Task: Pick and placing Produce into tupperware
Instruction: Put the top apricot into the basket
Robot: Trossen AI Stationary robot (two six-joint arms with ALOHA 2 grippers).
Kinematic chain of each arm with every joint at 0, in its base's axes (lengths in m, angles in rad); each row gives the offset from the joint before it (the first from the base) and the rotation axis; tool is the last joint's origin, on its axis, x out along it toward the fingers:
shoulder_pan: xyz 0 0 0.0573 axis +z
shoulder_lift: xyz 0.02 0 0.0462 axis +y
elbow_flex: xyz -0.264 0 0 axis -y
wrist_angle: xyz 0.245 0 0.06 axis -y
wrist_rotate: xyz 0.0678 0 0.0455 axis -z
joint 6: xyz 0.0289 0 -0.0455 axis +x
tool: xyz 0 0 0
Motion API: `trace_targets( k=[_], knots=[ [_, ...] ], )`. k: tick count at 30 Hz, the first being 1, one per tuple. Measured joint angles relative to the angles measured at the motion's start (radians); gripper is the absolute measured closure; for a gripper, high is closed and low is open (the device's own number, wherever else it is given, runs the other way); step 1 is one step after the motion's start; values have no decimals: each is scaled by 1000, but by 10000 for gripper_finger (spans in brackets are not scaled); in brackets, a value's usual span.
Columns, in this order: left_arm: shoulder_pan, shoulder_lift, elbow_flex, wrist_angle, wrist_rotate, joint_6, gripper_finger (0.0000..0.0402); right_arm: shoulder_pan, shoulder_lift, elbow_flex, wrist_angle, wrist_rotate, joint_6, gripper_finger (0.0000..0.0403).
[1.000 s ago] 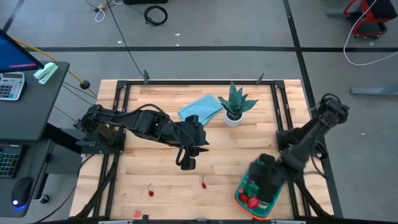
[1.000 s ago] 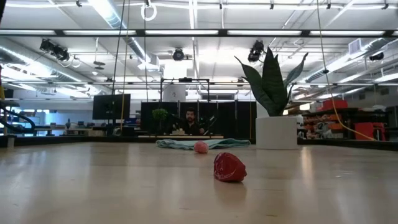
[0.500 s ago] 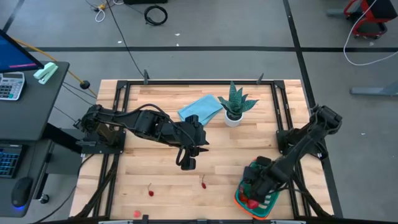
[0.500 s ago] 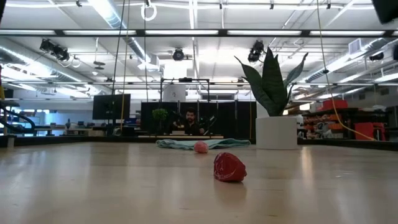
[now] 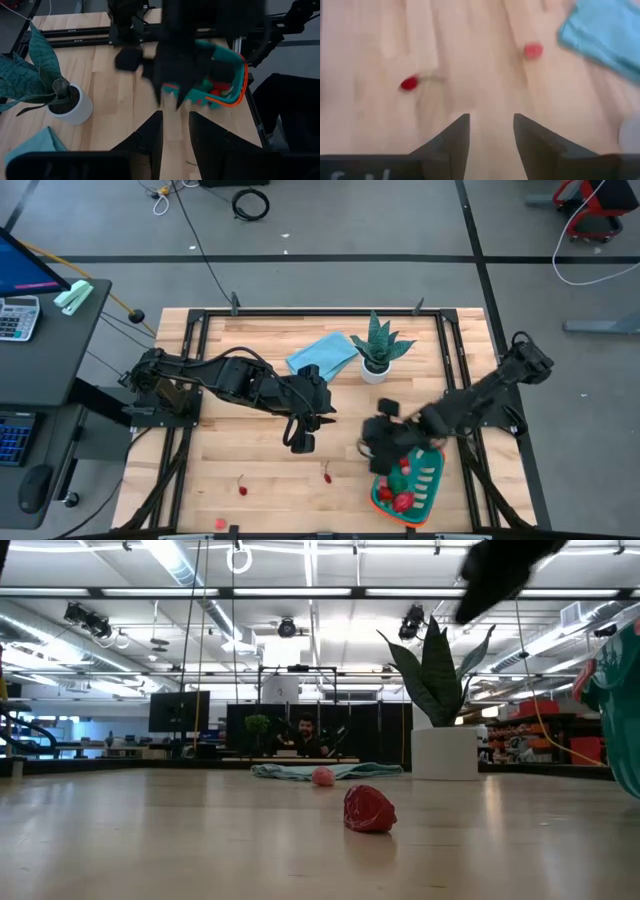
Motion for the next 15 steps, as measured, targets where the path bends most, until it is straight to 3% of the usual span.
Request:
trace_targets(
  k=[7, 15],
  knots=[
    [0, 0, 0, -1, 0, -6, 307, -199, 137, -2, 191, -73, -232, 242],
    [0, 0, 0, -18, 0, 9, 319, -341, 317, -3, 366, -143, -275, 242]
  ],
)
